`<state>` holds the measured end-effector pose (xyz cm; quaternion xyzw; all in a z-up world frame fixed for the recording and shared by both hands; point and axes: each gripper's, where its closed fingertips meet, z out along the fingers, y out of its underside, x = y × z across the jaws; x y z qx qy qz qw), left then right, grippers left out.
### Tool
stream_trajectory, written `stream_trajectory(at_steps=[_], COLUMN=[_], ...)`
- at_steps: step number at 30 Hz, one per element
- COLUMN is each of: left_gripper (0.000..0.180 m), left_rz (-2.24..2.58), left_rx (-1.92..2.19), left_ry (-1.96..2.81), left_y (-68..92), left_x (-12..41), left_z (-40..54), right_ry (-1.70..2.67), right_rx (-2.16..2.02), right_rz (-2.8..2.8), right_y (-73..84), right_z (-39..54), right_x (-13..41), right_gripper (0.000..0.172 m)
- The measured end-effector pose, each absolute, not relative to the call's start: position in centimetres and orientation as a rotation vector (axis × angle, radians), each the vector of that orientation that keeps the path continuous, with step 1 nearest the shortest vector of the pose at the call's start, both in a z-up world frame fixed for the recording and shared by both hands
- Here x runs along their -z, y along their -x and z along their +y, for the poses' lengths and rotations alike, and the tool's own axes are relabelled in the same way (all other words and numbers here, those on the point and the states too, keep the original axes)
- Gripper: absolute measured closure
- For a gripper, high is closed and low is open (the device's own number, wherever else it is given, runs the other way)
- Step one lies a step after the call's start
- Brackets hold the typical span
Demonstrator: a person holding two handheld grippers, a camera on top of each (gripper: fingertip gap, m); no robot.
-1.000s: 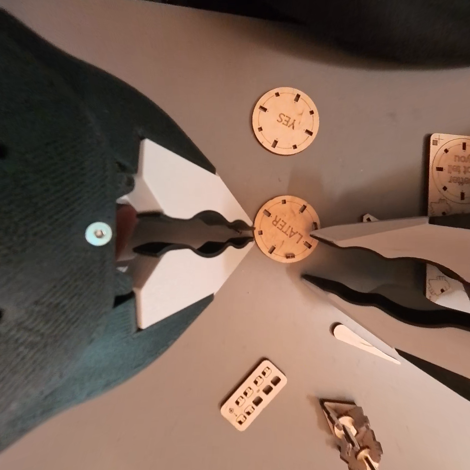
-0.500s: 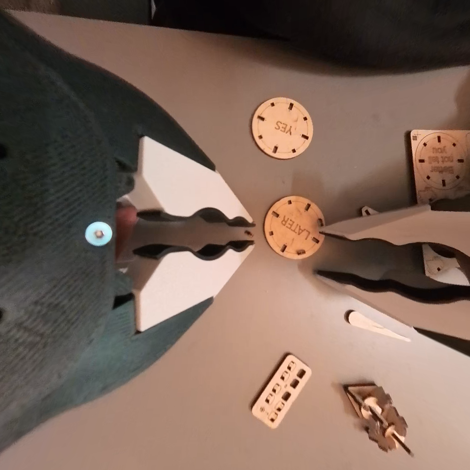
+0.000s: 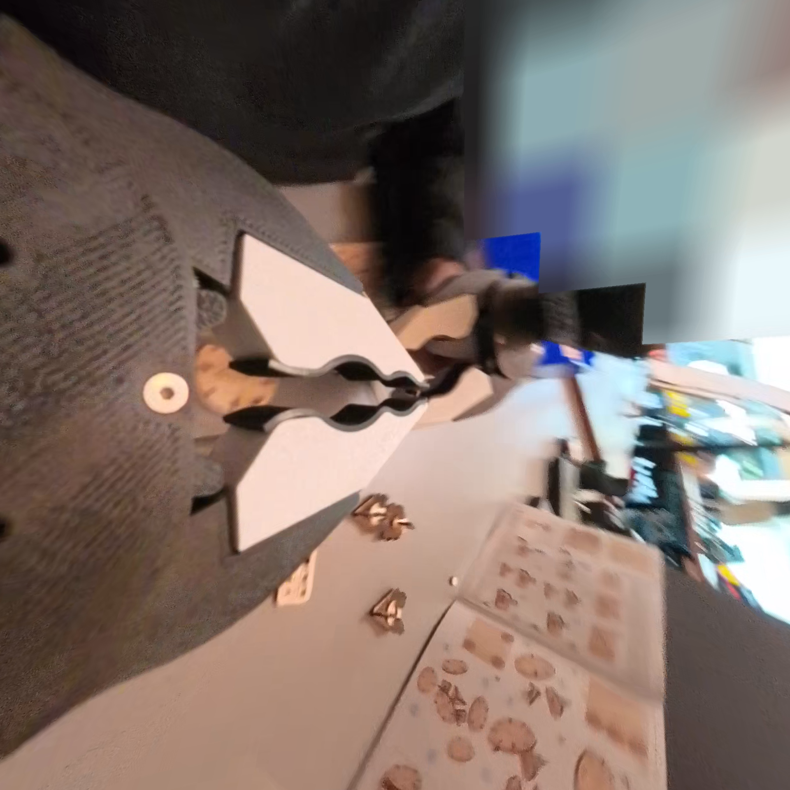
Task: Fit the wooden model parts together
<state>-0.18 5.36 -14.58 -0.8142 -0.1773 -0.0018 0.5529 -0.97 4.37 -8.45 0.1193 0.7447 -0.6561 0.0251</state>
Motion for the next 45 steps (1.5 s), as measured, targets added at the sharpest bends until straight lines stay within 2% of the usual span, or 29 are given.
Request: stream_trajectory(at_steps=[2,5,11,16,19,24,29,33,39,45], left_gripper=[0.147,0.149,0.153,0.157,0.165,0.166,0.179,0.174,0.171,0.174], left_rz=[-0.401,-0.376,-0.368,-0.354,-0.317,-0.268,-0.247,-0.241,-0.228,-0.353], left_rx=[-0.071,-0.174,-0.37,-0.391,-0.44,-0.471,-0.483,-0.441,-0.117,0.508], left_ry=[1.793,1.64,1.582,1.569,1.54,1.53,1.494,1.48,1.496,1.092], left_y=[0.7,0.9,1.3,0.9,0.4,-0.4,-0.9,-1.0,-2.8,-3.5], left_x=[12.0,8.9,7.1,6.5,5.5,4.8,4.2,3.9,5.5,3.3], left_z=[4.7,3.7,2.6,2.7,2.4,2.4,2.3,2.2,4.3,3.6], right_ry=[-0.713,-0.982,-1.03,-0.971,-0.956,-0.926,-0.922,-0.941,-0.903,-0.751], right_rx=[2.11,2.118,2.064,2.051,2.078,2.113,2.144,2.177,2.279,2.484], right_rz=[1.966,1.501,0.921,0.971,1.012,1.08,1.105,1.118,1.191,1.344], right_y=[2.3,3.3,2.7,0.8,0.5,-0.2,-0.5,-0.4,-0.9,-2.3], right_z=[3.9,3.4,2.6,1.0,1.1,1.4,2.3,3.3,3.4,2.8], right_x=[6.9,6.0,5.8,5.3,4.7,4.1,3.8,3.7,3.5,2.8], right_gripper=[0.171,0.171,0.171,0.171,0.171,0.171,0.172,0.172,0.172,0.172])
